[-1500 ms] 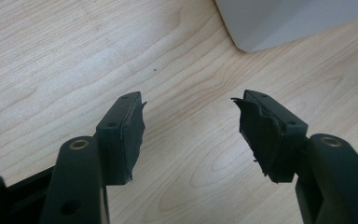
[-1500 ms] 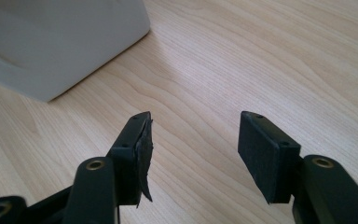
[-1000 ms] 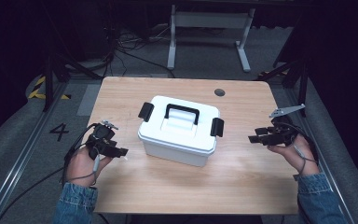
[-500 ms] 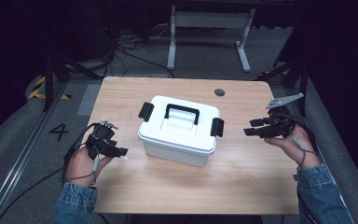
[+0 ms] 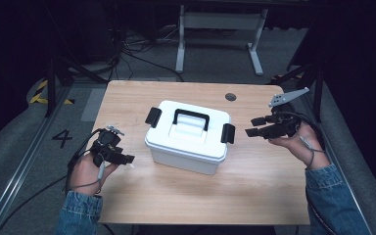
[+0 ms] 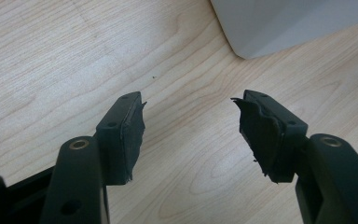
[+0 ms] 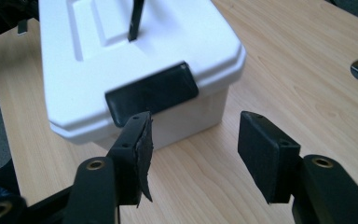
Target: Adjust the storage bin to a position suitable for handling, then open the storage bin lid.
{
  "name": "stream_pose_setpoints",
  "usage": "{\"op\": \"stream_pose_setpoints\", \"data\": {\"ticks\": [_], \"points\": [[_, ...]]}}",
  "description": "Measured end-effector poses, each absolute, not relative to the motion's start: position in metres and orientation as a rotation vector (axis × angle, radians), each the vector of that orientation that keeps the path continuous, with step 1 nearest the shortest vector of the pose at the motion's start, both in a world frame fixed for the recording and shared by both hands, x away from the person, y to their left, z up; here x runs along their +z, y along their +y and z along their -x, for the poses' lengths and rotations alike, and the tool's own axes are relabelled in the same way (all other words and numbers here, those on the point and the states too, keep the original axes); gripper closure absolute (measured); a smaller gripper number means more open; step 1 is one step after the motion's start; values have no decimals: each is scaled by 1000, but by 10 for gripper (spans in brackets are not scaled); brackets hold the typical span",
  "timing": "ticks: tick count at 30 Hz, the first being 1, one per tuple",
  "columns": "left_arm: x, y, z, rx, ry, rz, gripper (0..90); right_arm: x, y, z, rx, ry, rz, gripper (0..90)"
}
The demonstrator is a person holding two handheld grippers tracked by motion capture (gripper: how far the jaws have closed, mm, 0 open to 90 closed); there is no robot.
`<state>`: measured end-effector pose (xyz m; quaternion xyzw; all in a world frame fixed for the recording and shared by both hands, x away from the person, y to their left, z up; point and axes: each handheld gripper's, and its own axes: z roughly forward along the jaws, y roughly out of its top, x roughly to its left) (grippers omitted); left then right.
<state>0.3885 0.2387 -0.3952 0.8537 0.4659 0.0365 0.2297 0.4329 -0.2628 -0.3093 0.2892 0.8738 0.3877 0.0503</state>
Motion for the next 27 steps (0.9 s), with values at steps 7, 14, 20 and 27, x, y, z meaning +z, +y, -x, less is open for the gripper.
{"op": "stream_pose_setpoints", "data": {"ticks": [7,14,20,27], "points": [[-395,238,-389,97,1272,-2356,405,-293,-232,-438,1172,2693,-786,452],[-395,239,-388,101,1268,-2361,405,-284,-203,-443,1190,2726,-704,452],[-394,240,-387,101,1274,-2347,405,-284,-183,-454,1192,2762,-674,450],[-394,243,-385,97,1283,-2345,404,-290,-161,-468,1159,2796,-653,441]]}}
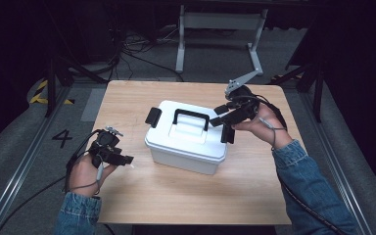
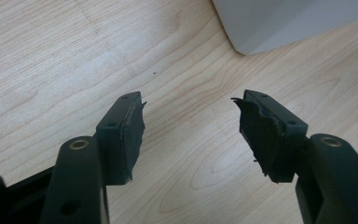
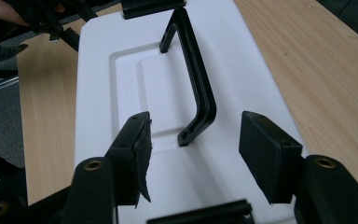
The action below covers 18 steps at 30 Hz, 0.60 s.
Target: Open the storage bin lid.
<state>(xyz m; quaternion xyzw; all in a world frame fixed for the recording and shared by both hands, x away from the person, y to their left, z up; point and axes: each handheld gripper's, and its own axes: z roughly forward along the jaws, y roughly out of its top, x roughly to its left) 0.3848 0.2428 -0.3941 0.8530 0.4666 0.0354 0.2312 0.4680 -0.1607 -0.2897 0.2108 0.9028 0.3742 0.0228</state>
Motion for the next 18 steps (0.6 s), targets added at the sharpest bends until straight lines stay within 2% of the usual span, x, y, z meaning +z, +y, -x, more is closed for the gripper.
{"op": "stream_pose_setpoints", "data": {"ticks": [12,16,18], "points": [[-395,245,-387,94,1277,-2344,404,-312,-126,-491,1077,2885,-652,498],[-395,245,-387,92,1280,-2343,405,-317,-116,-495,1068,2906,-646,550],[-395,245,-387,93,1279,-2344,404,-318,-114,-496,1064,2912,-642,622]]}}
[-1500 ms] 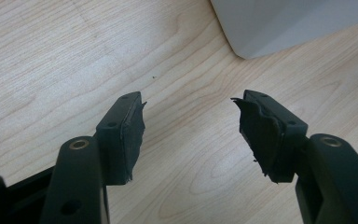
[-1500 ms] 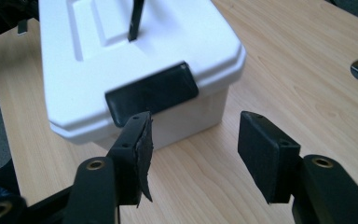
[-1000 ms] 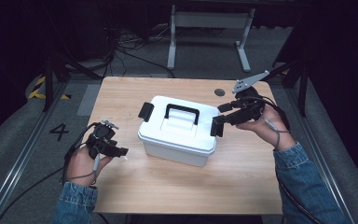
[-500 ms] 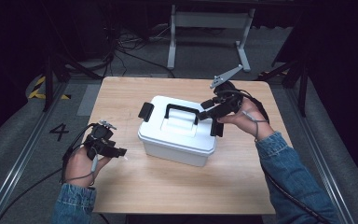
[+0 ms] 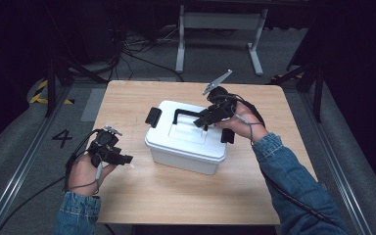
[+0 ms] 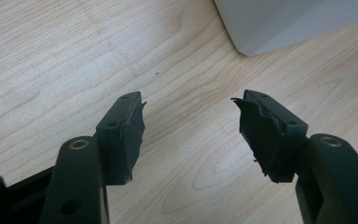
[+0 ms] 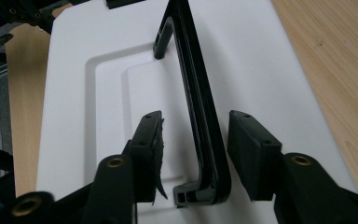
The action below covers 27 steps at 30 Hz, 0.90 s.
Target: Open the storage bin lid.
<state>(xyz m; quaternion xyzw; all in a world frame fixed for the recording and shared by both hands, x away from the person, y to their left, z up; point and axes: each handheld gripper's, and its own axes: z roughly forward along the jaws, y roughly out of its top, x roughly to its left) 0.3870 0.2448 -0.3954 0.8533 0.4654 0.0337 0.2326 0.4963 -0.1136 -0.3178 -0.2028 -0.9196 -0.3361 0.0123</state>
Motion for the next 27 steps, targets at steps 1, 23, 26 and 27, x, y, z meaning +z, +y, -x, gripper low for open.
{"op": "stream_pose_setpoints", "data": {"ticks": [1,23,26,27], "points": [[-396,245,-387,90,1280,-2344,404,-318,-113,-497,-1052,-2865,614,679],[-395,244,-387,87,1281,-2345,404,-315,-109,-490,-1065,-2880,476,839],[-395,245,-387,89,1281,-2344,404,-315,-109,-490,-1069,-2880,469,841],[-395,245,-387,90,1281,-2345,404,-315,-109,-491,-1073,-2877,464,841]]}}
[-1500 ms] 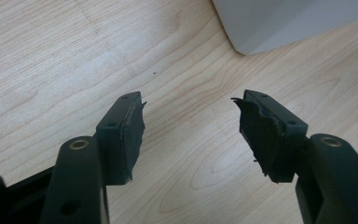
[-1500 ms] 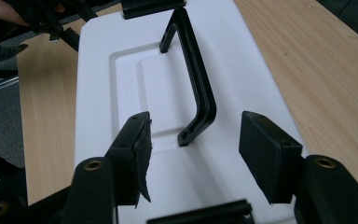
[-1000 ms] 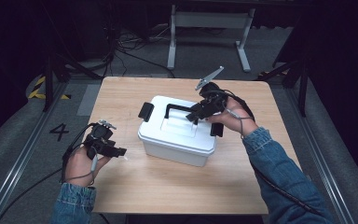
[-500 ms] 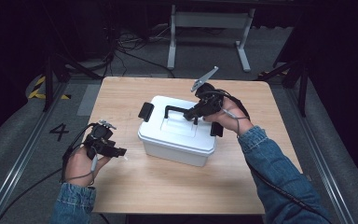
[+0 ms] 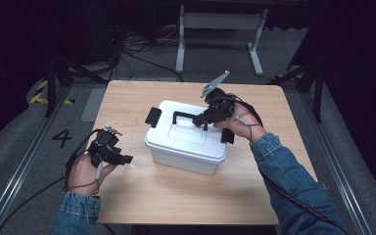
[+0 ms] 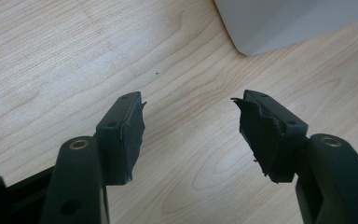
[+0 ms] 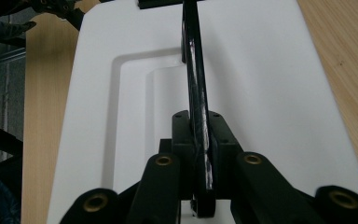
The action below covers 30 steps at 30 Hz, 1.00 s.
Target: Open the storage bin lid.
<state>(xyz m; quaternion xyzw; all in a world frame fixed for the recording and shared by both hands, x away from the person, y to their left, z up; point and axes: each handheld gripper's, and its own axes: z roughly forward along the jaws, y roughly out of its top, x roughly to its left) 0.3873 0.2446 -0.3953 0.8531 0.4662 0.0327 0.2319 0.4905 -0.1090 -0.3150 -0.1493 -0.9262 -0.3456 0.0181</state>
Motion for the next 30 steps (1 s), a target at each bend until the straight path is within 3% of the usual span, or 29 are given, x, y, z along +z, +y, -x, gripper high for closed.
{"op": "stream_pose_setpoints", "data": {"ticks": [30], "points": [[-396,245,-388,94,1277,-2346,403,-271,-119,-482,-1187,-2884,424,843]]}}
